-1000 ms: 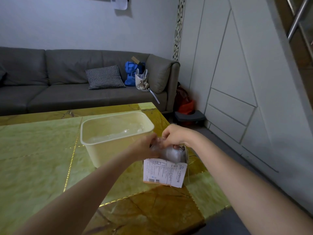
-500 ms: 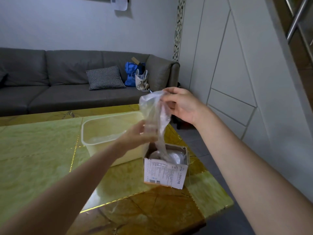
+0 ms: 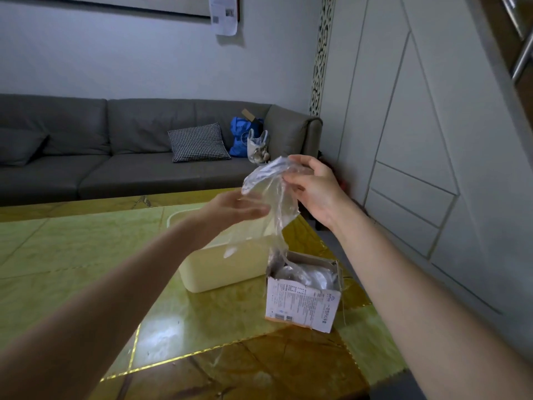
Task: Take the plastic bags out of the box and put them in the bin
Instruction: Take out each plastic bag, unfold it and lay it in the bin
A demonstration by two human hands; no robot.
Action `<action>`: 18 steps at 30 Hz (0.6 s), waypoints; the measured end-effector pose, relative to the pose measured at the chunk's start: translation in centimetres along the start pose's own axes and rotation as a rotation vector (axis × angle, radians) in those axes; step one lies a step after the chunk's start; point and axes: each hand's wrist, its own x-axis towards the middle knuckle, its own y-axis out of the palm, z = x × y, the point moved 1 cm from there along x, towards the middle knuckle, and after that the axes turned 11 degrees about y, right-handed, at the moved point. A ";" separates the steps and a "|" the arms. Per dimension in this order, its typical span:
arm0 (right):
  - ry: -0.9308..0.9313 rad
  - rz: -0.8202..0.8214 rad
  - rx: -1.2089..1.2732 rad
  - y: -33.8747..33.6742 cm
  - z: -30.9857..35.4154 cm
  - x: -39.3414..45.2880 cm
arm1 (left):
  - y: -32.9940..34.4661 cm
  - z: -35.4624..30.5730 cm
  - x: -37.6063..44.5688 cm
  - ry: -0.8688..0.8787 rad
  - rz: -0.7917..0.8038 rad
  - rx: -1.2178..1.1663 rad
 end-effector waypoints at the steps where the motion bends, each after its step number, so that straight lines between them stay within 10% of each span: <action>1: 0.002 0.023 0.027 0.3 0.0 -0.1 | 0.2 0.0 0.0 0.007 -0.037 0.052; 6: 0.047 0.081 -0.118 0.2 -0.7 -0.4 | -1.7 -0.6 0.3 0.047 -0.543 -0.045; 10: 0.189 0.280 -0.127 0.0 -1.2 -0.6 | -2.7 -0.6 0.9 0.050 -0.375 0.293; 18: 0.026 0.082 -0.386 0.8 -1.3 2.7 | -7.2 -0.1 0.4 0.025 -0.287 0.546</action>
